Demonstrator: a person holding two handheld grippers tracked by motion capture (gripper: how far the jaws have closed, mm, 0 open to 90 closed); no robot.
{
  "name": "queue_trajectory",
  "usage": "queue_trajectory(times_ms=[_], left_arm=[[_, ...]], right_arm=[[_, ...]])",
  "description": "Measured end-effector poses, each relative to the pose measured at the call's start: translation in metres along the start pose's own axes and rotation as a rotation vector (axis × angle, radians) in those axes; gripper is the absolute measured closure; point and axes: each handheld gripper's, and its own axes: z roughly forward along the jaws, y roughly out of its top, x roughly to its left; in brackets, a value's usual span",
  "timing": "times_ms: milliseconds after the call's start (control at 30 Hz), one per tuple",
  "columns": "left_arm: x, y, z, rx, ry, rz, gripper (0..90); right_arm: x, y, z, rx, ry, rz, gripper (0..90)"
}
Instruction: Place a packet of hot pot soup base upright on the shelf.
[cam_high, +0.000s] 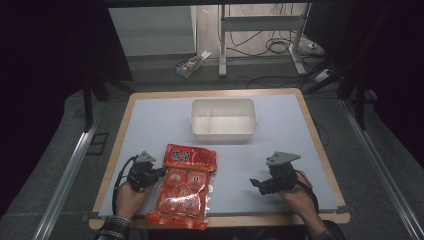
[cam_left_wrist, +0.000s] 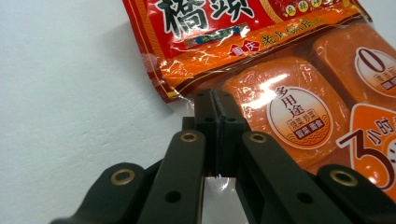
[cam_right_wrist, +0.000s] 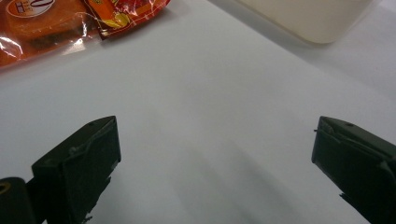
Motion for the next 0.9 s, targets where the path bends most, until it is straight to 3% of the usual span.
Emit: queue_trajectory(times_ms=[300, 433, 900], left_arm=[[-0.013, 0.007, 0.010, 0.008, 0.025, 0.037, 90.0], [-0.018, 0.014, 0.017, 0.004, 0.002, 0.041, 90.0], [-0.040, 0.046, 0.044, 0.051, -0.059, 0.153, 90.0]], right_arm=[[0.001, 0.001, 0.004, 0.011, 0.008, -0.004, 1.3], [0.001, 0.001, 0.005, 0.016, 0.008, -0.003, 1.4], [0.000, 0.000, 0.005, 0.016, 0.013, -0.002, 1.3]])
